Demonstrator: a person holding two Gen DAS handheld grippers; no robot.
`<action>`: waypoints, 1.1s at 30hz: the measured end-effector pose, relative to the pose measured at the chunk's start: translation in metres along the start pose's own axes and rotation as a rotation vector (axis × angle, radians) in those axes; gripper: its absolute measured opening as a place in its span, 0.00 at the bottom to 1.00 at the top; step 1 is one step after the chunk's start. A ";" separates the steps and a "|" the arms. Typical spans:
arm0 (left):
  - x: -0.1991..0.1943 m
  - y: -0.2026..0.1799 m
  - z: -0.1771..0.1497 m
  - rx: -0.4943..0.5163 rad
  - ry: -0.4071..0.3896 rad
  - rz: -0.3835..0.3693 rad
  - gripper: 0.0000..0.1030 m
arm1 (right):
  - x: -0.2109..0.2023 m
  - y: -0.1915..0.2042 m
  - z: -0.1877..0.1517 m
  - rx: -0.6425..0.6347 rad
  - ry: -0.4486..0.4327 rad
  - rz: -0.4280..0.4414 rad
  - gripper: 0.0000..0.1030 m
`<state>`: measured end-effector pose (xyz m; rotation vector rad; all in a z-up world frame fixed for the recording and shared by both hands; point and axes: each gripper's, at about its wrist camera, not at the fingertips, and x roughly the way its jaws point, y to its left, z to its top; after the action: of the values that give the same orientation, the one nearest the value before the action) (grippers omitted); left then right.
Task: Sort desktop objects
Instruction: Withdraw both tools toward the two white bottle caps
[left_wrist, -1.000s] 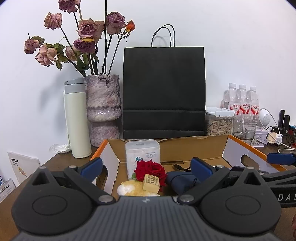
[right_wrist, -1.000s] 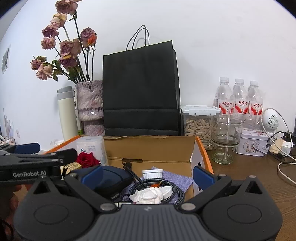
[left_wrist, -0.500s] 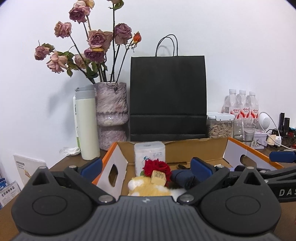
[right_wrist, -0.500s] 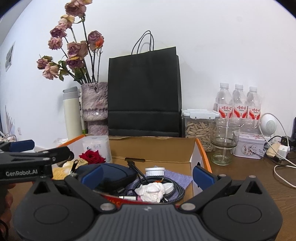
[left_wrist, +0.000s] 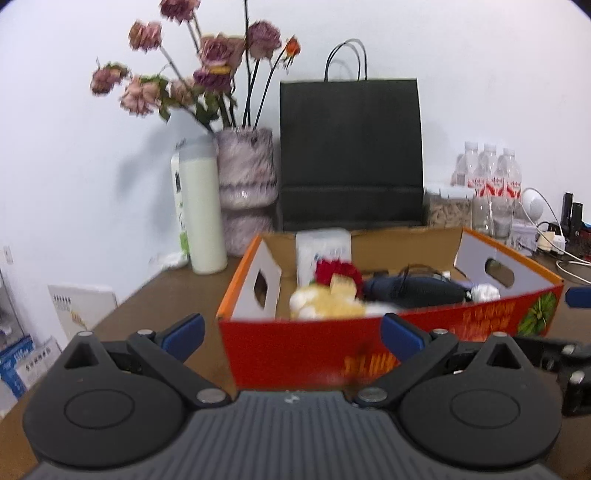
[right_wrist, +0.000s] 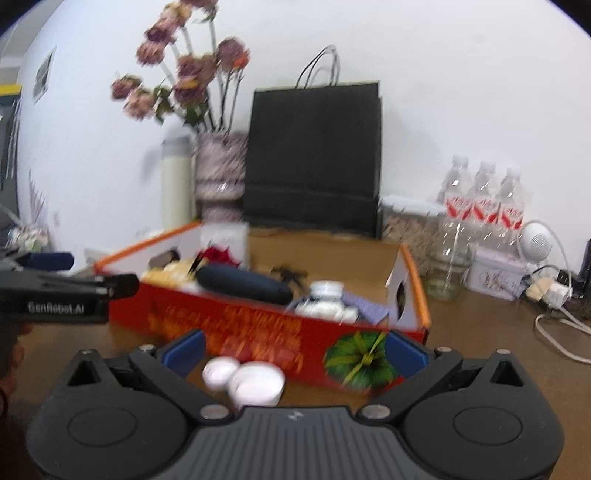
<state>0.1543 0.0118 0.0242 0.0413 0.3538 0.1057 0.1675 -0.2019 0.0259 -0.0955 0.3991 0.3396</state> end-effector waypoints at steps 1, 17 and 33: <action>-0.001 0.003 -0.002 -0.007 0.016 -0.011 1.00 | 0.001 0.002 -0.002 -0.004 0.023 0.010 0.97; 0.007 -0.003 -0.018 0.027 0.161 -0.063 1.00 | 0.044 -0.001 -0.010 0.105 0.239 0.018 0.74; 0.020 -0.037 -0.019 0.010 0.245 -0.134 1.00 | 0.033 -0.007 -0.008 0.056 0.201 0.057 0.38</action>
<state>0.1700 -0.0221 -0.0022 0.0142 0.6010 -0.0248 0.1954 -0.1999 0.0059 -0.0633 0.6104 0.3757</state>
